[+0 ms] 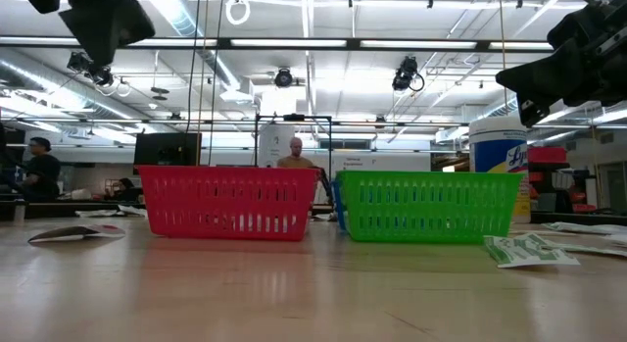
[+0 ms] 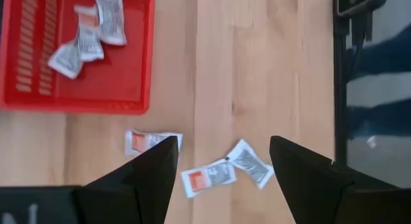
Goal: Pick & Place First Aid Supplies
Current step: Put the orange ointment pack into the orange bin
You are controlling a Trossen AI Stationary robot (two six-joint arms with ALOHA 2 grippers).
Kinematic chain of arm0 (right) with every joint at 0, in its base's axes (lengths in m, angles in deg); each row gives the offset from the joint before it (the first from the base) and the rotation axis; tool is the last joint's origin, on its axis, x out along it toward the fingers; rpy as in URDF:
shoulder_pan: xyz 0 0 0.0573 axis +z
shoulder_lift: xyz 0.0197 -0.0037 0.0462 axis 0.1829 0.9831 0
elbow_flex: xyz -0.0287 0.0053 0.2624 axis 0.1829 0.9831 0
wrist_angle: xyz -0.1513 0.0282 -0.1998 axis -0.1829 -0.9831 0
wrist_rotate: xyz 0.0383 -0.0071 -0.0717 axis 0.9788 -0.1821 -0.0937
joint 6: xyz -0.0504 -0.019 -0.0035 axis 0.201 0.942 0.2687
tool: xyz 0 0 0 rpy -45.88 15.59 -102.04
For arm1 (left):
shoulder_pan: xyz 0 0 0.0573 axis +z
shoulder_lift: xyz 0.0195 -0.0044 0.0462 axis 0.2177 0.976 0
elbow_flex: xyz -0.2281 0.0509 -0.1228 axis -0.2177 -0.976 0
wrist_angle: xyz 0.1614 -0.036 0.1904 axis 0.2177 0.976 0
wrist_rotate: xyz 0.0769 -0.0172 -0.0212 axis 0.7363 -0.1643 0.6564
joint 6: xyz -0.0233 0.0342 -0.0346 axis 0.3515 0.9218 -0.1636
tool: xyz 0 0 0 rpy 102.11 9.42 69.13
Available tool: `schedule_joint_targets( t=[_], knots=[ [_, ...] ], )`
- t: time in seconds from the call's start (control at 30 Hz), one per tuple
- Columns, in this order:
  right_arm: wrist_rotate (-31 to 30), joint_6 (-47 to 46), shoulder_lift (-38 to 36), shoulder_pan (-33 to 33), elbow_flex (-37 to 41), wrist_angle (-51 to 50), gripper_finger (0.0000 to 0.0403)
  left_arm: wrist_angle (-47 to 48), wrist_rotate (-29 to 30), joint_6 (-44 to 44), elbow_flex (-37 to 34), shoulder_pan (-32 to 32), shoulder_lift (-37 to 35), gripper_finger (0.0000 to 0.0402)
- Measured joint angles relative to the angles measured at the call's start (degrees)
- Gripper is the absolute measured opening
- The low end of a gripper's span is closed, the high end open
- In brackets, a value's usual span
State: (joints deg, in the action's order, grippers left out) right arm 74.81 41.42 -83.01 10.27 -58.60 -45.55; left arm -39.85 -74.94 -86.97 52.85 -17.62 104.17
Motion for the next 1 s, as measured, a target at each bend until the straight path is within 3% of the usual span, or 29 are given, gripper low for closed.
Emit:
schedule_joint_targets(
  t=[0.27,0.6,1.0],
  knots=[
    [0.0,0.0,0.0,0.0,0.0,0.0,0.0018,0.0,0.6,-0.9,0.0,-3.4,0.0,0.0254],
    [0.0,0.0,0.0,0.0,0.0,0.0,0.0018,0.8,-2.1,29.5,0.0,-7.0,0.0,0.0254],
    [0.0,0.0,0.0,0.0,0.0,0.0,0.0018,2.8,-2.4,48.8,0.0,-7.4,0.5,0.0254]
  ],
)
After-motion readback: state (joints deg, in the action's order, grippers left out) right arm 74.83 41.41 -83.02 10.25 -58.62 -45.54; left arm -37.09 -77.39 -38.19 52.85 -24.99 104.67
